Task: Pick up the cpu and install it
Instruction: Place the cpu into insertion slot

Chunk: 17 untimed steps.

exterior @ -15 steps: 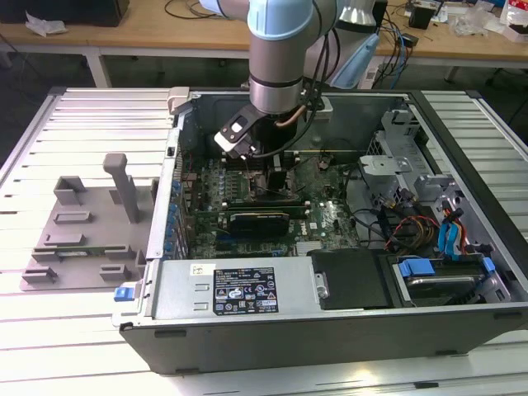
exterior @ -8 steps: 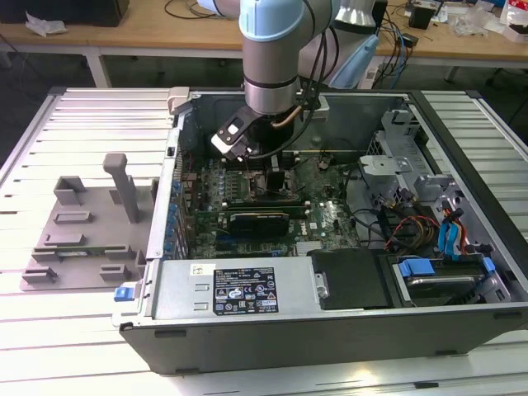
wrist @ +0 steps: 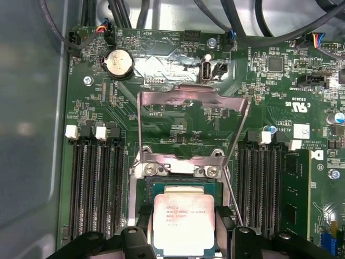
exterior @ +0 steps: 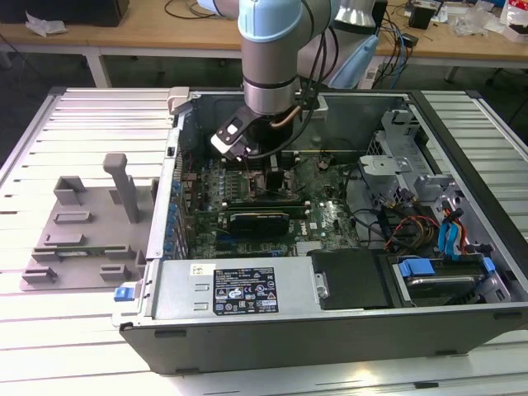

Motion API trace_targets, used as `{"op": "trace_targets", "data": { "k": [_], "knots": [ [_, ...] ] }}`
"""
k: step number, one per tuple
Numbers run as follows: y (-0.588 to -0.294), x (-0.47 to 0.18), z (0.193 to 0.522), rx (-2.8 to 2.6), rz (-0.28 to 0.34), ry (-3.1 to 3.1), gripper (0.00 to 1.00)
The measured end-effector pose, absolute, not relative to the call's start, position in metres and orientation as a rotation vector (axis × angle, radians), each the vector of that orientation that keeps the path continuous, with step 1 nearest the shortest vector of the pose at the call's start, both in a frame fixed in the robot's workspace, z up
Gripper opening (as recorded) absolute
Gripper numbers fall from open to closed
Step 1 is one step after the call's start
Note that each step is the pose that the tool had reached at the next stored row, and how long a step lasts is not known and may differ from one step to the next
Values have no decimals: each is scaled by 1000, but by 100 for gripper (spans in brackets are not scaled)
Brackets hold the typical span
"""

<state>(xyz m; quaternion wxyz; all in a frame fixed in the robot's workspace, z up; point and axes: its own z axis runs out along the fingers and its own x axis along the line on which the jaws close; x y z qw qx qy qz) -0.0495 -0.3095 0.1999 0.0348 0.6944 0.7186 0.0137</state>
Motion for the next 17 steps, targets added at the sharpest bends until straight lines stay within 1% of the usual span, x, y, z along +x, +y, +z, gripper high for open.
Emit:
{"op": "trace_targets", "data": {
  "k": [17],
  "knots": [
    [-307, -50, 197, 2149, 41, 2194, 55]
  ]
}}
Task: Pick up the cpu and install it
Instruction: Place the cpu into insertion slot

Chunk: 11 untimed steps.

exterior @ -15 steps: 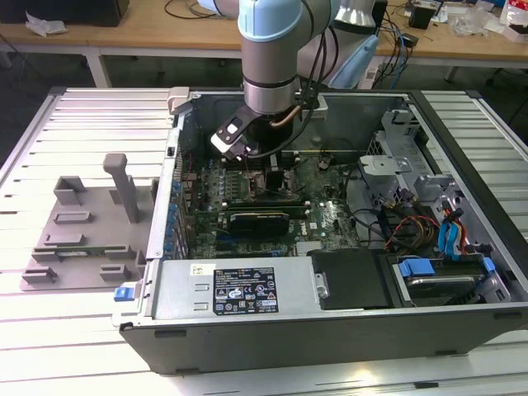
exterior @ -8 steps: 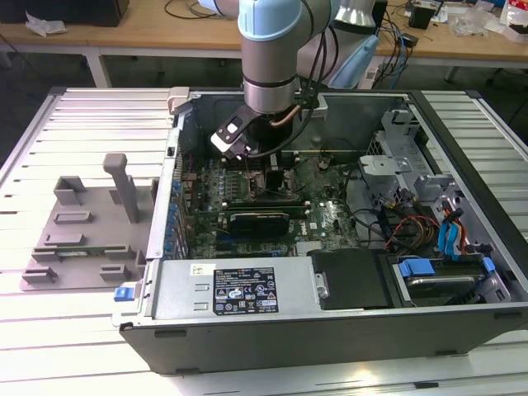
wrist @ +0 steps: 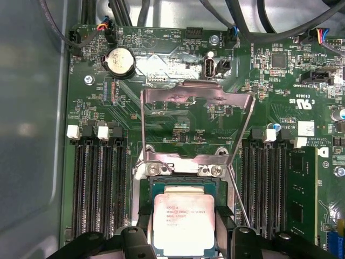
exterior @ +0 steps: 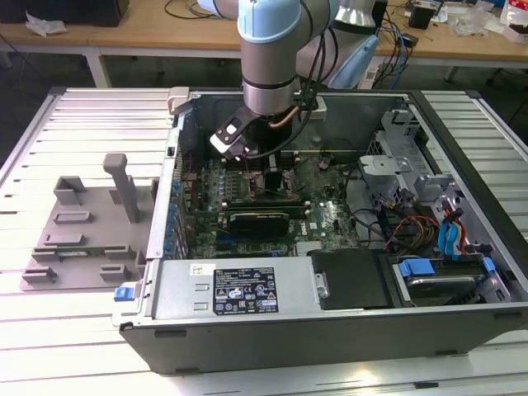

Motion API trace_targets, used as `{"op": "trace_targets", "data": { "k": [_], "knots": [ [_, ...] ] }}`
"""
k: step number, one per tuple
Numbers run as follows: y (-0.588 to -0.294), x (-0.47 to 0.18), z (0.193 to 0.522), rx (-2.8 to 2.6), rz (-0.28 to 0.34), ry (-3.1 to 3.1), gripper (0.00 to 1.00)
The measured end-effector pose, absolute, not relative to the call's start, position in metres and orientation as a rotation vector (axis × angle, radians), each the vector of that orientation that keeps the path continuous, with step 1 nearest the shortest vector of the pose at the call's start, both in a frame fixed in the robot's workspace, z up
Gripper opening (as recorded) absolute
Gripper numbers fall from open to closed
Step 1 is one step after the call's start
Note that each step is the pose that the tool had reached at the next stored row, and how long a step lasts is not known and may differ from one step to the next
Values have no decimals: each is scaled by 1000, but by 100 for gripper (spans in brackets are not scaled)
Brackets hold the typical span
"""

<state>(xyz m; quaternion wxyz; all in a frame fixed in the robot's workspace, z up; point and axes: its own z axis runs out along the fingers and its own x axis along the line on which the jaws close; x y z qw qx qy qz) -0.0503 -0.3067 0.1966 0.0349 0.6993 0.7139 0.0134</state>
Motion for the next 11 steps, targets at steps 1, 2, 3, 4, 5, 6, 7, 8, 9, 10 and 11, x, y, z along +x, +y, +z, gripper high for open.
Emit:
{"op": "trace_targets", "data": {
  "k": [1, 2, 3, 4, 5, 6, 7, 8, 9, 10, 11],
  "knots": [
    [-307, -50, 197, 2149, 41, 2194, 55],
    [-307, -50, 197, 2149, 41, 2194, 55],
    [-307, -50, 197, 2149, 41, 2194, 55],
    [-307, -50, 197, 2149, 41, 2194, 55],
    [-307, -50, 197, 2150, 41, 2194, 55],
    [-307, -50, 197, 2150, 42, 2194, 55],
    [-307, -50, 197, 2151, 44, 2195, 55],
    [-307, -50, 196, 2152, 44, 2194, 55],
    [-307, -50, 196, 2156, 43, 2190, 55],
    [-307, -50, 196, 2157, 43, 2188, 55],
    [-307, -50, 196, 2158, 43, 2188, 55]
  ]
}}
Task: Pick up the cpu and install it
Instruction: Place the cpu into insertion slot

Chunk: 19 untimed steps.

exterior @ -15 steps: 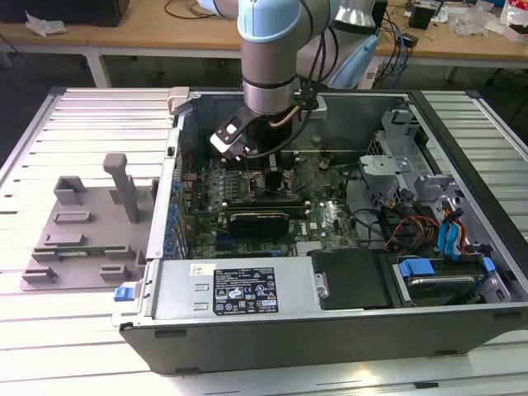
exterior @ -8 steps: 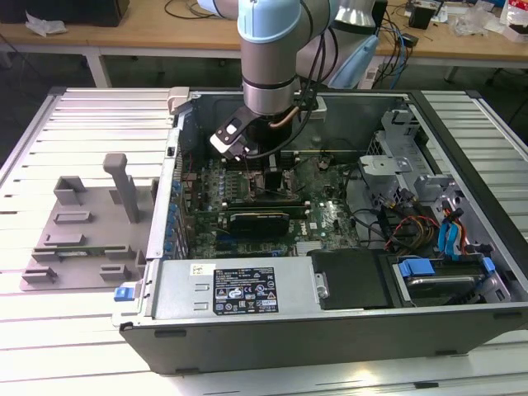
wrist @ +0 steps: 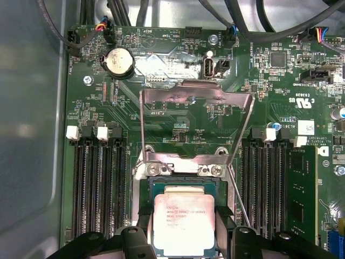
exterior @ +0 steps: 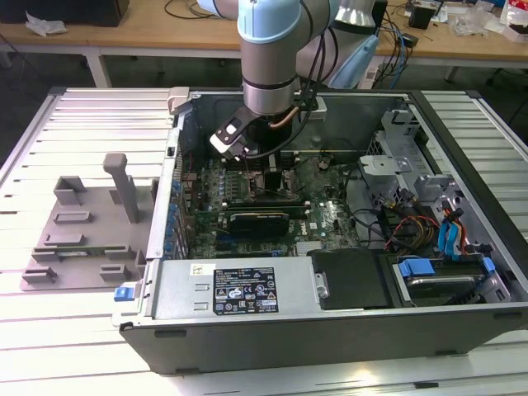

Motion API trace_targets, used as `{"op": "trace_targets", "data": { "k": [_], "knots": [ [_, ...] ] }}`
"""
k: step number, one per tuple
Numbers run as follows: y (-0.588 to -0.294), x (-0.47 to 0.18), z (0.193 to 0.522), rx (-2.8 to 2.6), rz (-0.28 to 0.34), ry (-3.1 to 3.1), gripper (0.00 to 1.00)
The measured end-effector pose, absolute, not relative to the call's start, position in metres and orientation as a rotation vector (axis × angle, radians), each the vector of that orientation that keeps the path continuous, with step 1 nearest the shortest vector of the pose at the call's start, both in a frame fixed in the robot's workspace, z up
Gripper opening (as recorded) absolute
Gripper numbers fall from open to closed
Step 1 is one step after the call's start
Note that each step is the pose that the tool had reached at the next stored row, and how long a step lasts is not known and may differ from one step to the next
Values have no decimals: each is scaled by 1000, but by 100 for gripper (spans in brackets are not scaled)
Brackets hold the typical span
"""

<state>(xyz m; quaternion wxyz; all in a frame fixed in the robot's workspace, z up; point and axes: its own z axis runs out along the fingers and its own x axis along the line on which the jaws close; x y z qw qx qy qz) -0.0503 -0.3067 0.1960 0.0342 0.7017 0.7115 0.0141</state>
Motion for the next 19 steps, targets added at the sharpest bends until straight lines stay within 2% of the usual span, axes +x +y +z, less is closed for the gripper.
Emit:
{"op": "trace_targets", "data": {
  "k": [16, 17, 18, 19],
  "knots": [
    [-307, -49, 195, 2160, 43, 2186, 55],
    [-306, -49, 195, 2160, 46, 2186, 55],
    [-306, -49, 195, 2160, 45, 2186, 62],
    [-307, -49, 195, 2160, 44, 2186, 62]
  ]
}}
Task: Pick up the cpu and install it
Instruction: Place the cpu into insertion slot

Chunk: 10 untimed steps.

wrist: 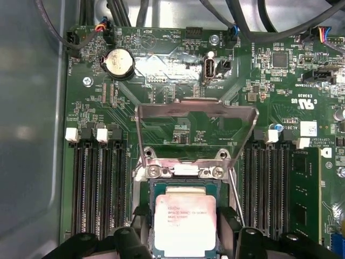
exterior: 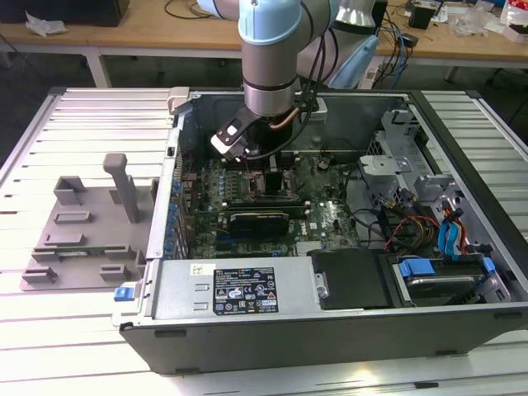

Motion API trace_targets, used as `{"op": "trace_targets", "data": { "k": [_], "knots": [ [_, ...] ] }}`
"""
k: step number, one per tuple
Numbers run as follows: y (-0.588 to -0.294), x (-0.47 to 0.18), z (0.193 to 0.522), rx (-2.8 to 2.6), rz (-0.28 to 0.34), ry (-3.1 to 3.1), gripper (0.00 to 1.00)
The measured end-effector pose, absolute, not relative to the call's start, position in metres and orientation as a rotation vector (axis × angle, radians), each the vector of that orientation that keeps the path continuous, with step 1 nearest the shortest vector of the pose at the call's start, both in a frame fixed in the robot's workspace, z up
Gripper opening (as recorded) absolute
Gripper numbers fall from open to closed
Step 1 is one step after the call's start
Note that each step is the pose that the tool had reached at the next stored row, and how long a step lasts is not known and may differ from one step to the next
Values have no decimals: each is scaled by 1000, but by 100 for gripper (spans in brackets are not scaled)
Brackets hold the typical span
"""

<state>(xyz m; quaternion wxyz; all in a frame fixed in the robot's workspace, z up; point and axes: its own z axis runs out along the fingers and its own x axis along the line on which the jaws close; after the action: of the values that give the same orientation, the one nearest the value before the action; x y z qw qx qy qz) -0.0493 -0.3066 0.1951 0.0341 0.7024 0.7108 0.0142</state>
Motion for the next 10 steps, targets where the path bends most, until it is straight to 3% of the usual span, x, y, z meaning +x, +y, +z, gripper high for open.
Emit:
{"op": "trace_targets", "data": {
  "k": [10],
  "knots": [
    [-307, -49, 204, 2160, 44, 2186, 62]
  ]
}}
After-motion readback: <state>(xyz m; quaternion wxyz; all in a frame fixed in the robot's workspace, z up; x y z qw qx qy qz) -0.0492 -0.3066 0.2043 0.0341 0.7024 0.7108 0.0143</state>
